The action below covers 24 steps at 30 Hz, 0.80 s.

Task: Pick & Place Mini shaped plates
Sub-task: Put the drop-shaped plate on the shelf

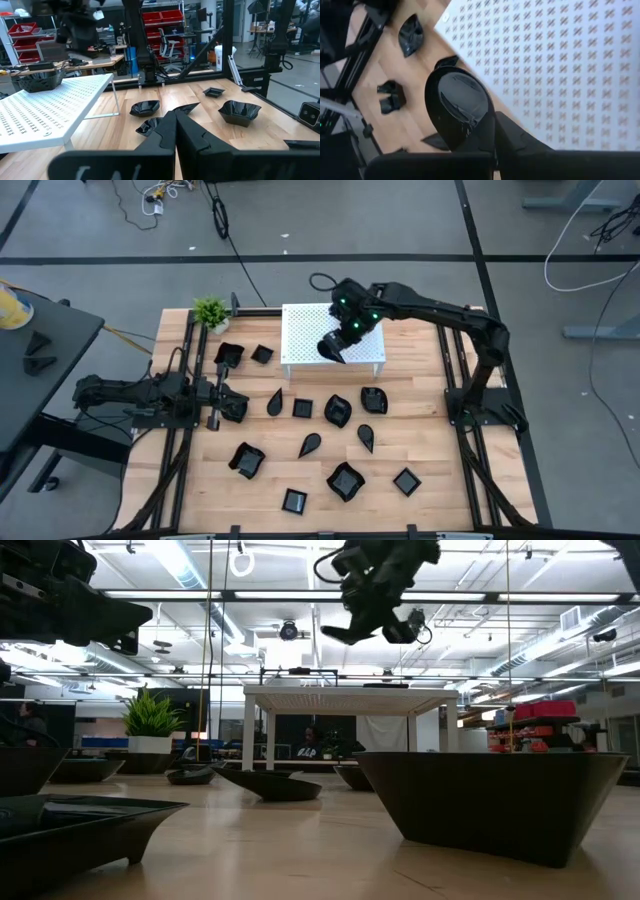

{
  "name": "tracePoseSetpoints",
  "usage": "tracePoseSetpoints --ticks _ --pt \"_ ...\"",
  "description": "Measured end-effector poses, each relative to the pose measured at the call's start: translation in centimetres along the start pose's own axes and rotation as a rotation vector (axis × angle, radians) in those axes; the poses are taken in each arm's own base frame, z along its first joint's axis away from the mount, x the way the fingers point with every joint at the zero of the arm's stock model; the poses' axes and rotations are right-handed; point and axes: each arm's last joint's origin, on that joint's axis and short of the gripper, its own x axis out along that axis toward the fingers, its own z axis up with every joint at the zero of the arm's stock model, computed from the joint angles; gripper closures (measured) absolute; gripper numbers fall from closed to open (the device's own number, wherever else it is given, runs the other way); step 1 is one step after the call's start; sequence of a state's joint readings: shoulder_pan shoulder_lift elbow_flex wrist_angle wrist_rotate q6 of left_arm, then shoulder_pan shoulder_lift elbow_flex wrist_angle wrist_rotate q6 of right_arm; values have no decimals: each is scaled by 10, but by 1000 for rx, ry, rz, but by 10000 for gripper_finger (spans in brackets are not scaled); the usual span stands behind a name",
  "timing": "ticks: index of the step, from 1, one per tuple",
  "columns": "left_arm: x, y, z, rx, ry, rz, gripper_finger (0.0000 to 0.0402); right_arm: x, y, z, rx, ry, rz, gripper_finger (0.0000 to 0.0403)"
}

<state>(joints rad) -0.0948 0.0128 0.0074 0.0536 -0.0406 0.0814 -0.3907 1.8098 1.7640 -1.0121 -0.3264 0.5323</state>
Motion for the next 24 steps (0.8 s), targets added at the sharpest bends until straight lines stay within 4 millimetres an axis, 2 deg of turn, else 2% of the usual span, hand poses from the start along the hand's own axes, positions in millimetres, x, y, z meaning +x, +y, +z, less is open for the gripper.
tracePoseSetpoints --ticks 10,18,24 --pt "0 0 0 0 0 0 399 23 -16 26 83 4 -27 399" --pt "0 0 0 0 0 0 399 44 -23 31 97 35 -50 399" --pt "0 0 0 0 1 0 399 49 -23 35 99 10 -37 399"
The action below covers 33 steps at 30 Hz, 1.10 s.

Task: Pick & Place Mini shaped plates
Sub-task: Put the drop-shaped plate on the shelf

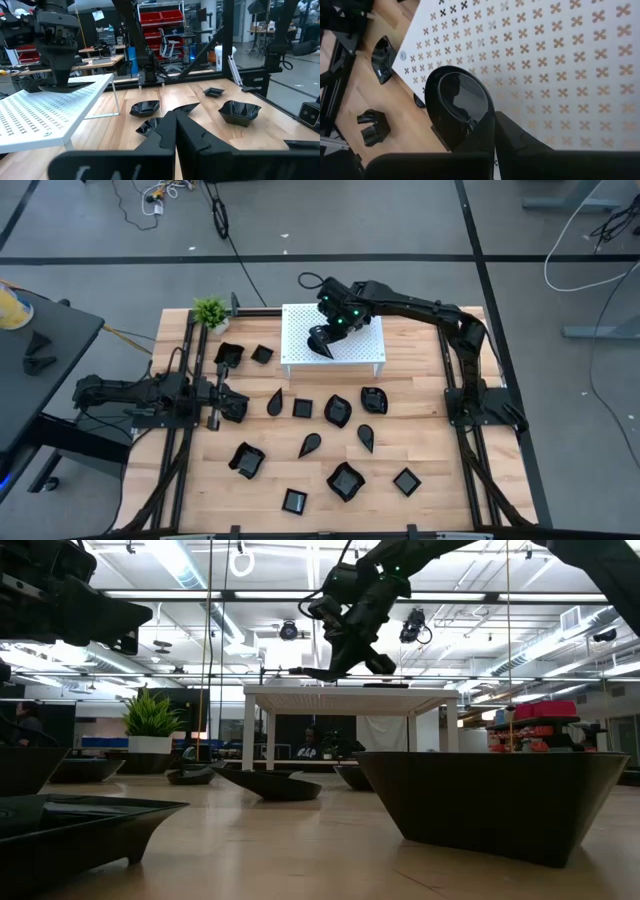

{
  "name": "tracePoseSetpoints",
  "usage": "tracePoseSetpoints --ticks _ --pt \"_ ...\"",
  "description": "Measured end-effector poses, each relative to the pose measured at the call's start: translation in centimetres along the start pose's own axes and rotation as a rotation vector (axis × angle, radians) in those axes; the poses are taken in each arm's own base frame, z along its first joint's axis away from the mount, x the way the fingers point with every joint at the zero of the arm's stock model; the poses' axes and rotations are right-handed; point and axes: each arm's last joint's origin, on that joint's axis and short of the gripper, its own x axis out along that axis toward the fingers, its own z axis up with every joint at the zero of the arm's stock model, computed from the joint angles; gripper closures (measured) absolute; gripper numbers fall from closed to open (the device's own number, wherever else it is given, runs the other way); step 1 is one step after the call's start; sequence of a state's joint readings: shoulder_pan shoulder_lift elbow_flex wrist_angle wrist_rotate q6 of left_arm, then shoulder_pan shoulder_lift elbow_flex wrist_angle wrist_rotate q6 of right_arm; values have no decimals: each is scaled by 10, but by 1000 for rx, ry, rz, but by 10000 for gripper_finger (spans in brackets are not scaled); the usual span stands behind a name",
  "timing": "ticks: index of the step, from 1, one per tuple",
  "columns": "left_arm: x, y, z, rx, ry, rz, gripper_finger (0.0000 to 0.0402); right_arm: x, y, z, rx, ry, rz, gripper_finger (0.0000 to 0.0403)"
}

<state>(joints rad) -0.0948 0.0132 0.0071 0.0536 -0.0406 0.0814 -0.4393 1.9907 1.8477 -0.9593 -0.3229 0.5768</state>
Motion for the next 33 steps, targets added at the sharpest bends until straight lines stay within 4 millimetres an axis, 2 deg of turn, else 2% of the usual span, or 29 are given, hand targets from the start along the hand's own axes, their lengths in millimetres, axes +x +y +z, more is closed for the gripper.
tracePoseSetpoints --ticks 6,21,27,33 --pt "0 0 0 0 0 0 399 -1 1 5 23 -43 26 399" --pt "0 0 0 0 0 0 399 4 -3 3 41 -23 12 399" --pt "0 0 0 0 0 0 399 13 -6 4 71 -11 9 399" --pt "0 0 0 0 0 0 399 12 -3 8 85 -57 25 399"
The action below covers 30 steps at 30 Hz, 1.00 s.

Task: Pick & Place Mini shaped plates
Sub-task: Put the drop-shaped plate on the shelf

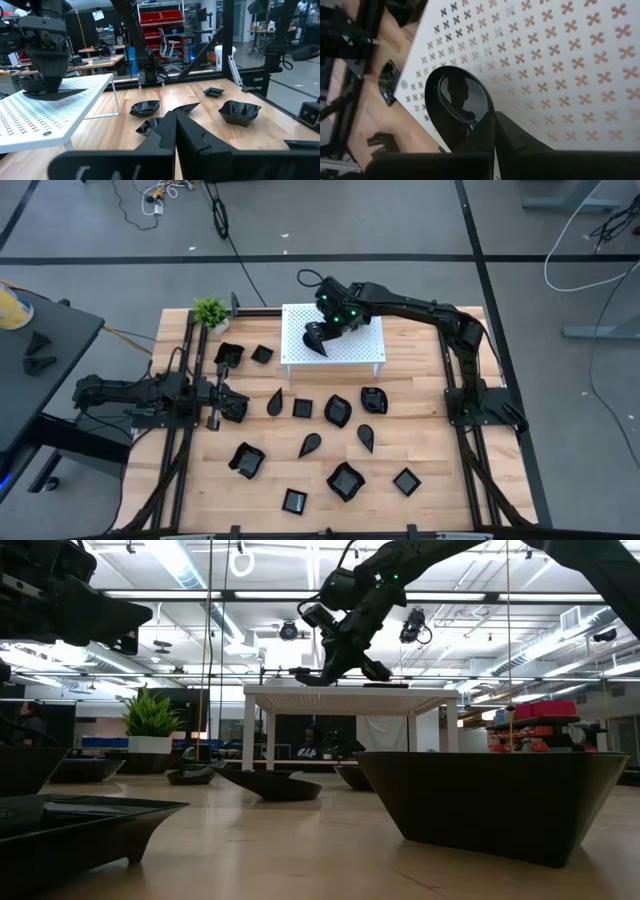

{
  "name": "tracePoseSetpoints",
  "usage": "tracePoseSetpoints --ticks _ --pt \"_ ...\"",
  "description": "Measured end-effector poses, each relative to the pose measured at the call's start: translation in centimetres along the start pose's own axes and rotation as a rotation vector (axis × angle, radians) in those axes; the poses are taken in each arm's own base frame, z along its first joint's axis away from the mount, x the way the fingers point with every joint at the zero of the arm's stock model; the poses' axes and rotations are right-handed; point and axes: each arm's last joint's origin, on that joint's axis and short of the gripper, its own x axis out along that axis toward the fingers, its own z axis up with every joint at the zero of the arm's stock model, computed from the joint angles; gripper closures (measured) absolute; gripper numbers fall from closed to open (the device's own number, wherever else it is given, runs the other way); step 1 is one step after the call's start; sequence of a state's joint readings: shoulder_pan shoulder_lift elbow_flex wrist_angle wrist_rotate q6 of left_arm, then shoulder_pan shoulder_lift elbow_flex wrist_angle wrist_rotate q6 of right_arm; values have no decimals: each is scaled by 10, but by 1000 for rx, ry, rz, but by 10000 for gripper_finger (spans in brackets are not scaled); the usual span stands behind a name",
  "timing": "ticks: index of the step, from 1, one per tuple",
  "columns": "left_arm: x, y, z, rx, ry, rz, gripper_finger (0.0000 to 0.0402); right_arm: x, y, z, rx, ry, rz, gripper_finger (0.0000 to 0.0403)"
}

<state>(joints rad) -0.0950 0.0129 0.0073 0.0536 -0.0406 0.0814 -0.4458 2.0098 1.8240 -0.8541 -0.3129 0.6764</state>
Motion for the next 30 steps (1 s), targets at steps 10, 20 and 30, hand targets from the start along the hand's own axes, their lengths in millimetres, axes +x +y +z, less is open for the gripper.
tracePoseSetpoints --ticks 10,20,30 --pt "0 0 0 0 0 0 399 0 1 1 18 -3 15 399" --pt "0 0 0 0 0 1 399 0 2 1 16 -3 27 399" --pt "0 0 0 0 0 0 399 0 2 0 16 3 25 399"
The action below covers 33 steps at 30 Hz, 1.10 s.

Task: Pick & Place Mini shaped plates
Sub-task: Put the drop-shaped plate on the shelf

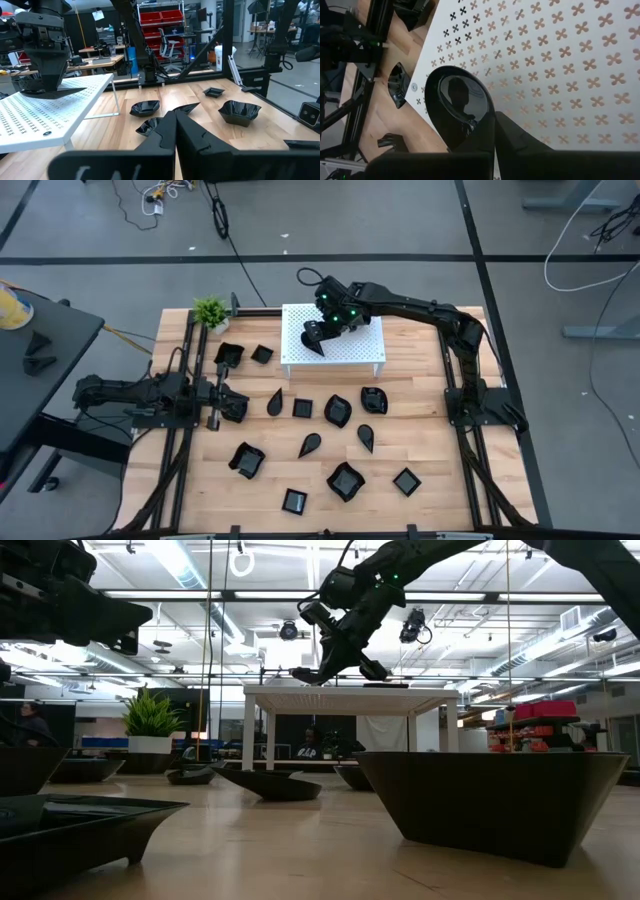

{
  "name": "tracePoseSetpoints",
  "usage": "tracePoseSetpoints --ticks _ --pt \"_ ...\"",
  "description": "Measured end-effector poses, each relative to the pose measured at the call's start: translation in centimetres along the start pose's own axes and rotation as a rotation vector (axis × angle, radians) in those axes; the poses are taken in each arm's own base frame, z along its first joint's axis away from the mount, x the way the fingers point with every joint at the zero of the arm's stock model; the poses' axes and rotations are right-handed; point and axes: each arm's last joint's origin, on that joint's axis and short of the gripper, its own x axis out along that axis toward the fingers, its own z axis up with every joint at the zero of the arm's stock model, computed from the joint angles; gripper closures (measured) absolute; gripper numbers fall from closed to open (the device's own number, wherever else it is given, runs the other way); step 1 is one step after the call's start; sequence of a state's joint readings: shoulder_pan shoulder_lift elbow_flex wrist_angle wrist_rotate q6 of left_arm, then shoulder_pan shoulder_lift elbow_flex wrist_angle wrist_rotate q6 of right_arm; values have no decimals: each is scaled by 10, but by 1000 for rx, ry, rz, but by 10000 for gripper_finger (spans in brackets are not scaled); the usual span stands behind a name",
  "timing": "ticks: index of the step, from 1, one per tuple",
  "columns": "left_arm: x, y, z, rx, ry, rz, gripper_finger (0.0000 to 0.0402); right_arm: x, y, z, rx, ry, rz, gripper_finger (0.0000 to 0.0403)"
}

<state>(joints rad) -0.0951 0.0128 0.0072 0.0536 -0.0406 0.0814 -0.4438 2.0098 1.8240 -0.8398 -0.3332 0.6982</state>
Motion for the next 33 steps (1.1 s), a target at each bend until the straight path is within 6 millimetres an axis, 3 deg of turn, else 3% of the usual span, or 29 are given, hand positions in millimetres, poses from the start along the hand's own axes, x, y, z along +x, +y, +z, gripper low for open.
tracePoseSetpoints --ticks 13,21,33 --pt "0 0 0 0 0 0 399 0 2 2 -3 -18 14 399" --pt "0 0 0 0 0 0 399 -3 5 13 104 -98 83 399" --pt "0 0 0 0 0 0 399 -14 -7 27 225 -154 98 399"
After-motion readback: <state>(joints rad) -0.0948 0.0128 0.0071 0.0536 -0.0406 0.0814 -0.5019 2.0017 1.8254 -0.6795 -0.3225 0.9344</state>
